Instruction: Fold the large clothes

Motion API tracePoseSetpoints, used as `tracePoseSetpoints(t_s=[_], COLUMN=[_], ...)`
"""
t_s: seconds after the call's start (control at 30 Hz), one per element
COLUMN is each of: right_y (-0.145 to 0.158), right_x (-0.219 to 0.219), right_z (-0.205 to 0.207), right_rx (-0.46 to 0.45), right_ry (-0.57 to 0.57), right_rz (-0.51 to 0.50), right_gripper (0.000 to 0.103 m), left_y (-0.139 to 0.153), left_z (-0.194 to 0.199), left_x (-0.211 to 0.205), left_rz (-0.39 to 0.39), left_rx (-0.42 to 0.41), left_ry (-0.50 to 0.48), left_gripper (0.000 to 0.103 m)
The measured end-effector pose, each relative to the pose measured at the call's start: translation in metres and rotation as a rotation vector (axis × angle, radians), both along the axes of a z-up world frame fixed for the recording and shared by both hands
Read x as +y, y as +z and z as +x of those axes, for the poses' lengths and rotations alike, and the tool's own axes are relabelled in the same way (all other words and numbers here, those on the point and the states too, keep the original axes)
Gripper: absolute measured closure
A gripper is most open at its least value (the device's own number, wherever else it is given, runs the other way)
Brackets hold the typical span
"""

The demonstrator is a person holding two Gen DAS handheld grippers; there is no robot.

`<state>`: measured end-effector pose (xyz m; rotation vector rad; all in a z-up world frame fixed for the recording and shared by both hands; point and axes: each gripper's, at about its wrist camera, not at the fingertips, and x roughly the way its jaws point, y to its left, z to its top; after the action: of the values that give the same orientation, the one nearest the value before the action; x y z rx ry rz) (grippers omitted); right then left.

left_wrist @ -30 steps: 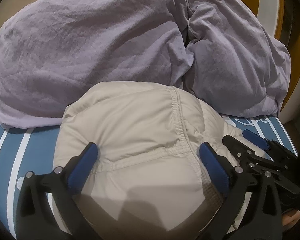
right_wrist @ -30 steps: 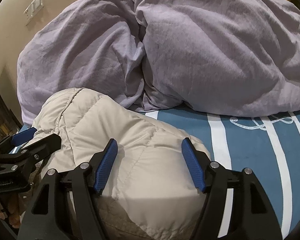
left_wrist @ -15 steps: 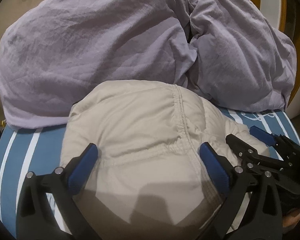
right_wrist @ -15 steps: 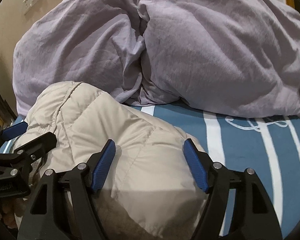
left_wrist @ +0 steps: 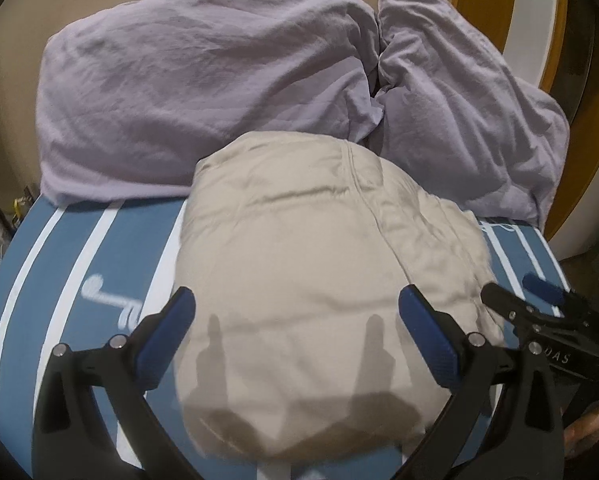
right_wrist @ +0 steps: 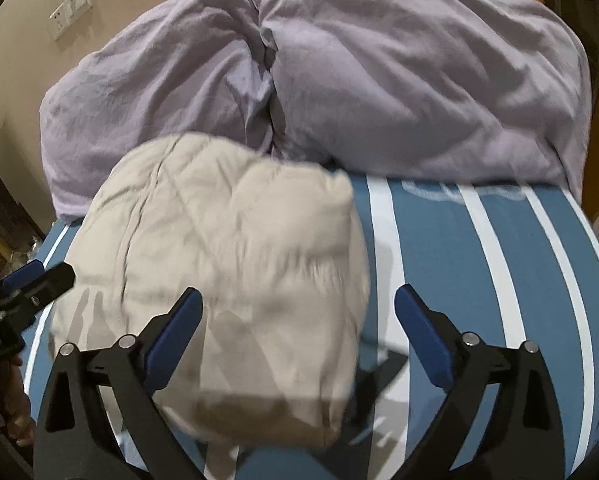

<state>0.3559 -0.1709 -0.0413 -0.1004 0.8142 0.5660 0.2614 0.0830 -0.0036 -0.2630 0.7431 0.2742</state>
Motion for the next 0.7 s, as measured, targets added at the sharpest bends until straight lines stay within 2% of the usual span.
tracePoseSetpoints(t_s=[0.13,0.27,0.5,0.7], right_y=[0.0,0.005,0.007,0.01], right_x=[-0.015,-0.027,-0.042,-0.046], right_z=[-0.023,-0.051,-0.08,-0.102], right_rx=[0.054,0.051,0.133,0.143], right_ry=[0.005,0.022,0.038,0.05], right_rz=[-0.014,-0.039,0.027,0.049], right_gripper=[0.002,0.001,0.001,0.001], left_y=[0.004,0.003,-0.004,-0.007], left_z=[-0.031,-0.059,-0.092,-0.111], left_x=[-0.006,-0.013,-0.024,-0.03], left_rz=[-0.012,-0.02,-0.059,-0.093], left_rx=[0.002,0.016,0.043,0.05], left_ry=[-0.003,-0.008,-0.012,-0.016], left_gripper=[0.002,0.002,0.002,0.002])
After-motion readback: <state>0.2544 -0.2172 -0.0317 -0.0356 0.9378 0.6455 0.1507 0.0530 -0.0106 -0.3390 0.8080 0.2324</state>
